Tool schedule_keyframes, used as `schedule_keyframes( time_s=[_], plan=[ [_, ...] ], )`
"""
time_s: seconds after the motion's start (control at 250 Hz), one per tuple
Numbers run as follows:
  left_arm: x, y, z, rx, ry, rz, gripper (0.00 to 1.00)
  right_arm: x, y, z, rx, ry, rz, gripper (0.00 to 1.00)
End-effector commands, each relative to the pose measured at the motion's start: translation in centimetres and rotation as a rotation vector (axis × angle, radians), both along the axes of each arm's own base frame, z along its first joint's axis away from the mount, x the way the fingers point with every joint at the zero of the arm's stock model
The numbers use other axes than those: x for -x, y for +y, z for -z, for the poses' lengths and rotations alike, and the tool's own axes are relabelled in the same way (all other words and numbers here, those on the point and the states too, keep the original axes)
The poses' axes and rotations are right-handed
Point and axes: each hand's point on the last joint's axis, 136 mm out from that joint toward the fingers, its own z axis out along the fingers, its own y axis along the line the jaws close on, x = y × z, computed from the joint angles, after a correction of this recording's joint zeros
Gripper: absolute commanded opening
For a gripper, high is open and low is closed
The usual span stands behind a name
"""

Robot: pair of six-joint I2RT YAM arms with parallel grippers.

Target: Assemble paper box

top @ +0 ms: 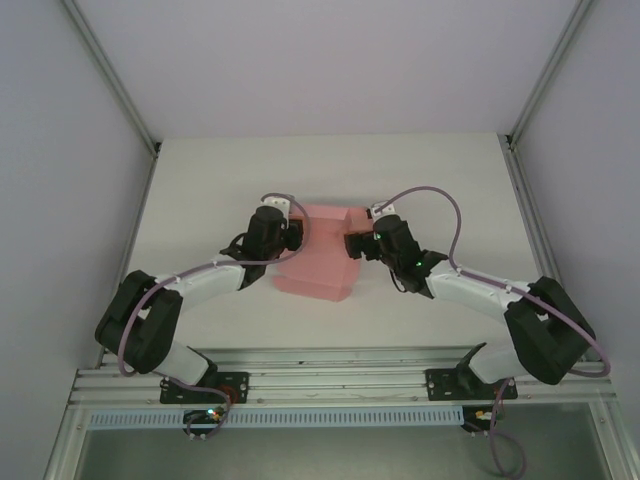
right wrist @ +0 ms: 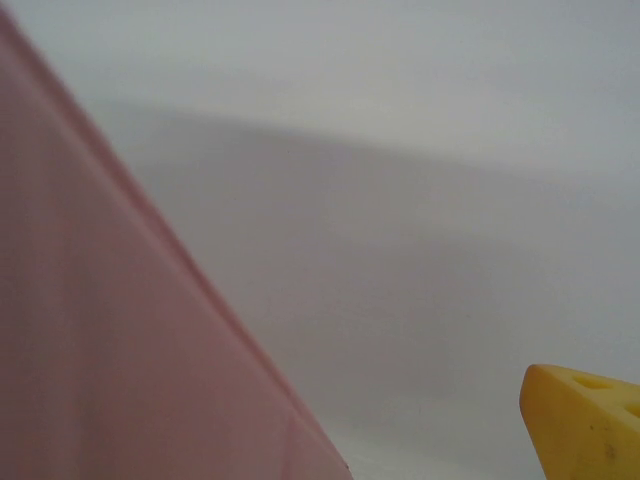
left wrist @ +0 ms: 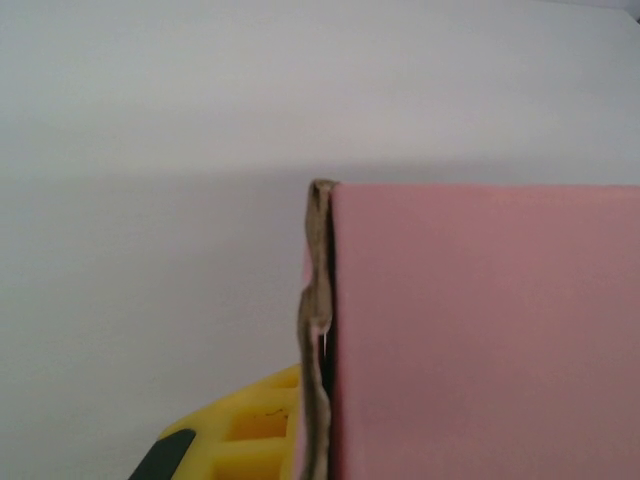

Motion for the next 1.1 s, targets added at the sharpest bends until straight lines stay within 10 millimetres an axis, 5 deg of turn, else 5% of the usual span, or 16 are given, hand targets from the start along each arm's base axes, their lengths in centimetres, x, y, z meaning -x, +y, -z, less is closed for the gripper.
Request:
schedule_keyframes(
  time_s=[0.0, 0.395, 0.547, 0.679, 0.807, 1.094],
  plan=[
    [0.0, -1.5, -3.6, 0.113, -0.031, 0.03, 0.0, -0.8, -0.3, -1.4, 0.016, -0.057, 0.068, 0.99],
    [-1.3, 1.6, -3.0, 0.061, -0.022, -0.069, 0.0, 4.7, -1.7, -5.0, -0.091, -0.062, -0.044, 1.0],
    [-1.1, 2.1, -3.1, 0.075, -0.022, -0.058, 0.0, 5.8, -5.2, -6.8, -0.182, -0.099, 0.011, 1.0],
    [-0.6, 1.9, -3.2, 0.089, -0.025, -0.033, 0.0, 5.5, -9.2, -7.6, -0.219, -0.097, 0.114, 1.0],
    [-0.3, 1.6, -3.5, 0.109, -0.033, -0.006, 0.0, 4.3, -11.1, -7.4, -0.22, -0.059, 0.152, 1.0],
    [0.3, 0.6, -3.7, 0.133, -0.03, 0.052, 0.0, 0.0, -7.3, -5.9, -0.214, 0.058, -0.018, 0.98]
  ],
)
